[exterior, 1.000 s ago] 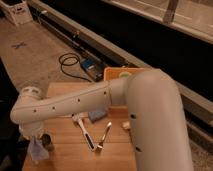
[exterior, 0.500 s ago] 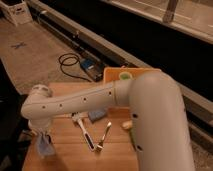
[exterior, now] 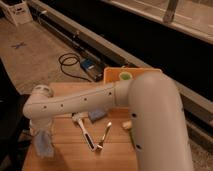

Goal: Place towel in metal cup

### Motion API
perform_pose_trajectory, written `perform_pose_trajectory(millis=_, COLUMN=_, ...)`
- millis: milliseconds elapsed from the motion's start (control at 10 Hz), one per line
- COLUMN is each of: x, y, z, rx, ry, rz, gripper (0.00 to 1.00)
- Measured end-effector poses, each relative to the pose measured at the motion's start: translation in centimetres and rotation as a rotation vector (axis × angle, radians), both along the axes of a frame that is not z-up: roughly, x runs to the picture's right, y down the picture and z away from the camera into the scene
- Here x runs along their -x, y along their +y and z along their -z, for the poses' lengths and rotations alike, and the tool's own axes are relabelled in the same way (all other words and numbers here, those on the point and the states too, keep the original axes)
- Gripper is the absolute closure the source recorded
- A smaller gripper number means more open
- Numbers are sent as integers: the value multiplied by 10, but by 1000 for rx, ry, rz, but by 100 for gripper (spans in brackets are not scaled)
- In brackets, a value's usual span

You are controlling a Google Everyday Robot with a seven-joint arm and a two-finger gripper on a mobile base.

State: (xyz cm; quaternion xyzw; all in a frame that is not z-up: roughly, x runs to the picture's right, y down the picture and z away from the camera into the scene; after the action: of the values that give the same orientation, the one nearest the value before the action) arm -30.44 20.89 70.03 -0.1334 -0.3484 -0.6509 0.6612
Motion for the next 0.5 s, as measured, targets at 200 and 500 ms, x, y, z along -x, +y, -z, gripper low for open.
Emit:
perform_pose_trajectory(millis=200, x=-4, y=-5, z=8, rx=-38, ry=25, rz=-8, gripper=39)
perform_pose_trajectory(millis=500, x=-36, y=-30, z=14, rx=-147, ry=138, rz=-49, gripper=39)
